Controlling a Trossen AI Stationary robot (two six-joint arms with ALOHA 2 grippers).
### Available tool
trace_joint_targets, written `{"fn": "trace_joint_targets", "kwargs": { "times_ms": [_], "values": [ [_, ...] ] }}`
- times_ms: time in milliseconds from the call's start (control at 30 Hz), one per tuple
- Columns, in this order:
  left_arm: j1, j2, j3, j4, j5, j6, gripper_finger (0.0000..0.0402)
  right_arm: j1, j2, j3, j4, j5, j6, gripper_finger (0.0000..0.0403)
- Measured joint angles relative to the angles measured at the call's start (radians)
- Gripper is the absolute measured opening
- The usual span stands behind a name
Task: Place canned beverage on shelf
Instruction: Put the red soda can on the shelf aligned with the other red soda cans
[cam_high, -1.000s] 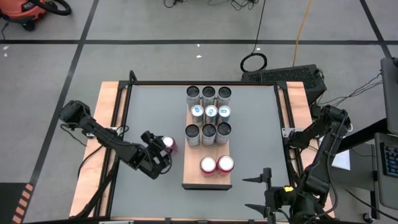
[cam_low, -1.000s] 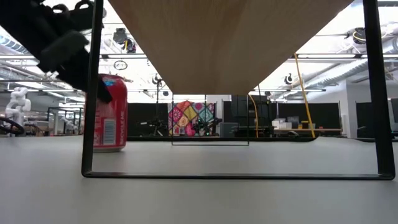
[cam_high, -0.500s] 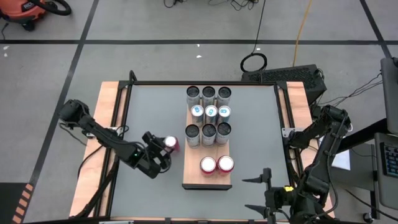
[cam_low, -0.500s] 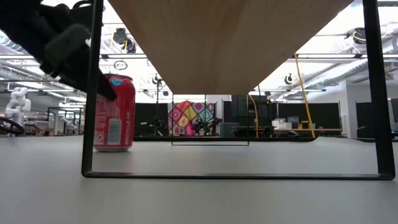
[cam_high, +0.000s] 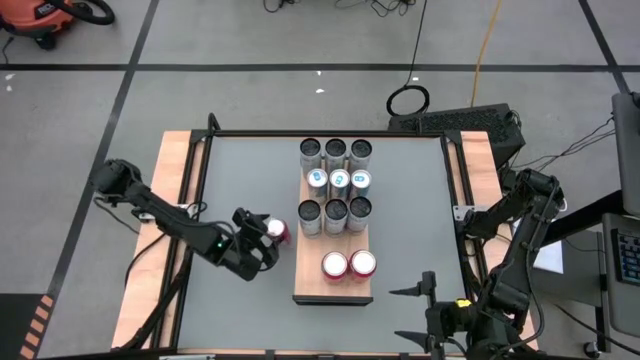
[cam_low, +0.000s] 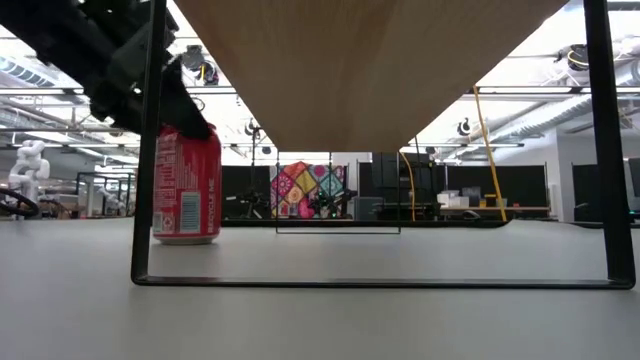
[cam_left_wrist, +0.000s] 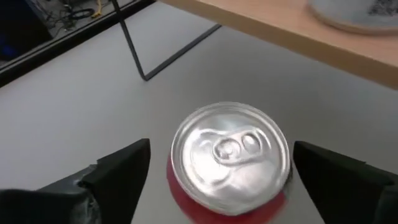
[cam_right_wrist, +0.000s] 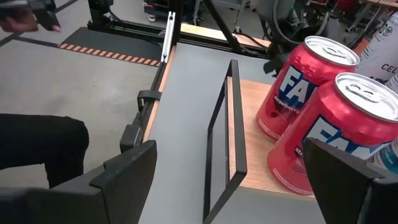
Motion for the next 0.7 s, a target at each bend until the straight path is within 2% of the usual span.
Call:
{"fn": "trace_joint_targets", "kwargs": {
  "times_ms": [133,267,400,600,700],
  "values": [
    [0.031,0.039,0.000,0.003,0.001,-0.003,0.0399,0.000,0.000,0.000,0.002,0.000,0.001,0.0339],
    [0.056,0.075,0.000,0.040,-0.001,0.029,0.0392,0.000,0.000,0.000,0.002,0.002,-0.001,0.0339],
    [0.056,0.082,0.000,0.108,-0.032,0.080,0.0358,0.000,0.000,0.000,0.002,0.004,-0.002,0.0339],
    [0.069,0.081,0.002,0.104,-0.024,0.098,0.0276,0.000,0.000,0.000,0.017,0.005,0.002,0.0339],
    [0.074,0.079,0.003,0.092,0.001,0.099,0.0269,0.000,0.000,0.000,0.017,0.005,0.002,0.0339]
  ]
}}
